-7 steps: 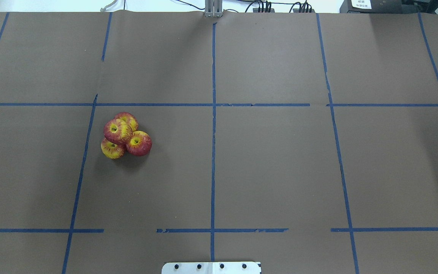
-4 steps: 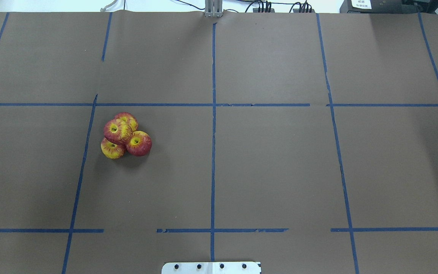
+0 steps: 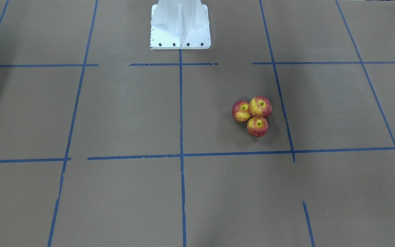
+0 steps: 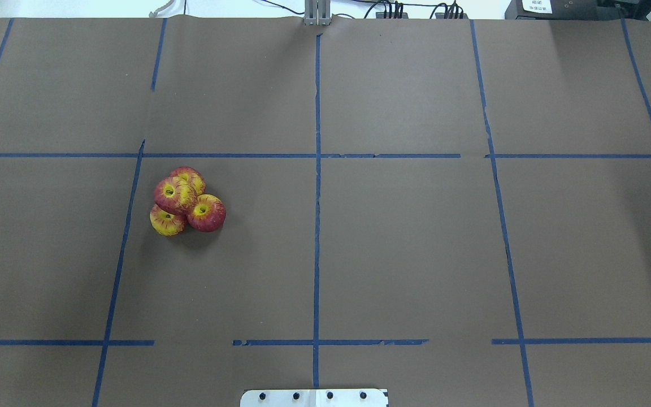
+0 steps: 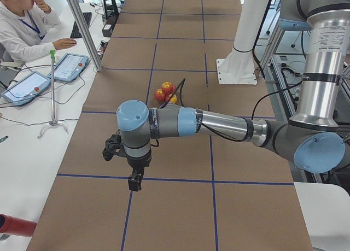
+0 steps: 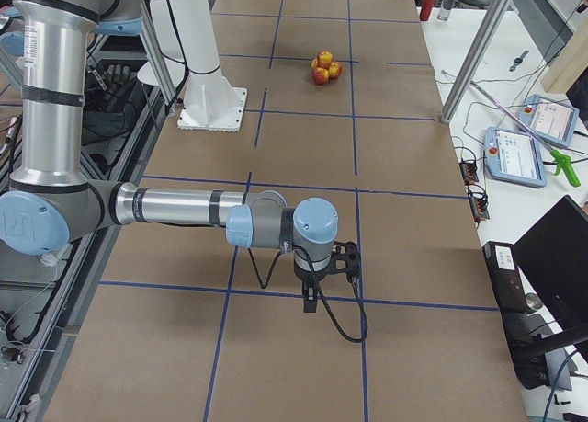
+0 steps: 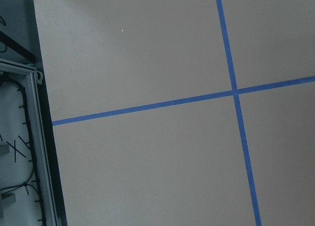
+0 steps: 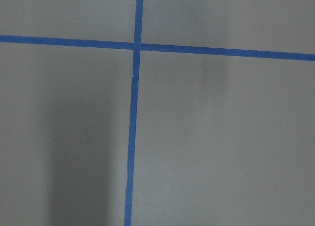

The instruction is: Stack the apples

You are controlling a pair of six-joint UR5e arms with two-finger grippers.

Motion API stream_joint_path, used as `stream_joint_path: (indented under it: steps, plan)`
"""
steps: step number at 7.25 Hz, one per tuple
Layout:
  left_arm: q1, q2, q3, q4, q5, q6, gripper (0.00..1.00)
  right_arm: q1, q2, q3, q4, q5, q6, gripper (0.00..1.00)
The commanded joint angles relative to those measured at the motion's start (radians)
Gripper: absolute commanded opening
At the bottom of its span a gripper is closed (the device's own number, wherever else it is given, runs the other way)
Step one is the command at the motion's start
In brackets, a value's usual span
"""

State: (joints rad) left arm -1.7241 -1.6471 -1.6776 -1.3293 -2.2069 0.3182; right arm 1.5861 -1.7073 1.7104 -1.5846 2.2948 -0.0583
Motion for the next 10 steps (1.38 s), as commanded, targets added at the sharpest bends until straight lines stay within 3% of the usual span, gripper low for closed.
stream_joint_path:
  steps: [1,10]
  plan:
    - [0.026,0.01,0.013,-0.011,-0.013,-0.066,1.0,0.0,0.0,0.0,0.0,0.0,0.0,1.0]
    - [0.029,-0.036,0.001,-0.041,-0.082,-0.067,1.0,0.0,0.0,0.0,0.0,0.0,0.0,1.0]
